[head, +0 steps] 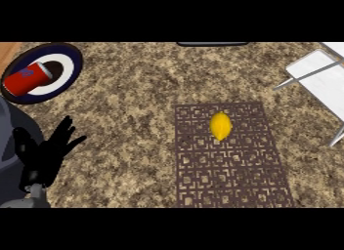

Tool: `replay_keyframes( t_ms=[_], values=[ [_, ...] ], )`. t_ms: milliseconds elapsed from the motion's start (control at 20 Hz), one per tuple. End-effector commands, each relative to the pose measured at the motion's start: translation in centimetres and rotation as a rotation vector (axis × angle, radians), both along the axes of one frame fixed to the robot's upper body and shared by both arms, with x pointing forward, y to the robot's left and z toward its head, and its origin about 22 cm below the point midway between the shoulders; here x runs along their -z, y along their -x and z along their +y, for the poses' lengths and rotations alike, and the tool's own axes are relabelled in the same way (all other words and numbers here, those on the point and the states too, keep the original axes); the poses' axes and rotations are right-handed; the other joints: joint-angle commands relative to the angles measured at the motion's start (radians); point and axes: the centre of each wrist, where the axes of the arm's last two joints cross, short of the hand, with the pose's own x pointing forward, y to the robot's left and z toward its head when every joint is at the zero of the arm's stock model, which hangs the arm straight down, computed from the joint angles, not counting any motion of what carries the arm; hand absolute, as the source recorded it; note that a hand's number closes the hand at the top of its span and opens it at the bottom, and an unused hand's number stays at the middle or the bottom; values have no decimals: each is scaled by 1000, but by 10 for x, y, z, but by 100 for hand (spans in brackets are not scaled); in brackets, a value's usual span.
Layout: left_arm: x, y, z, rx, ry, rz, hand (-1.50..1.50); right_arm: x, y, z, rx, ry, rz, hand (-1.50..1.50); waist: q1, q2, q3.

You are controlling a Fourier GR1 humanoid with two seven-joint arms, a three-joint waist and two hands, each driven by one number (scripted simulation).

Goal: Pick the cupcake from the placemat and place it in the tiered shelf

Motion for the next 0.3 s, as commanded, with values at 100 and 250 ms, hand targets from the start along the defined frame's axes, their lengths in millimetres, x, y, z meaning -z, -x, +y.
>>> replay_keyframes(
  t_ms=[100, 250],
  values=[
    [14, 5, -13, -4, 7, 49, 0, -1, 75, 2, -35, -34, -31, -150, -5, 4, -3],
    [23, 14, -10, -20, 18, 60, 0, 5, 105, 1, -52, -27, -2, -150, -8, 3, -3]
  ],
)
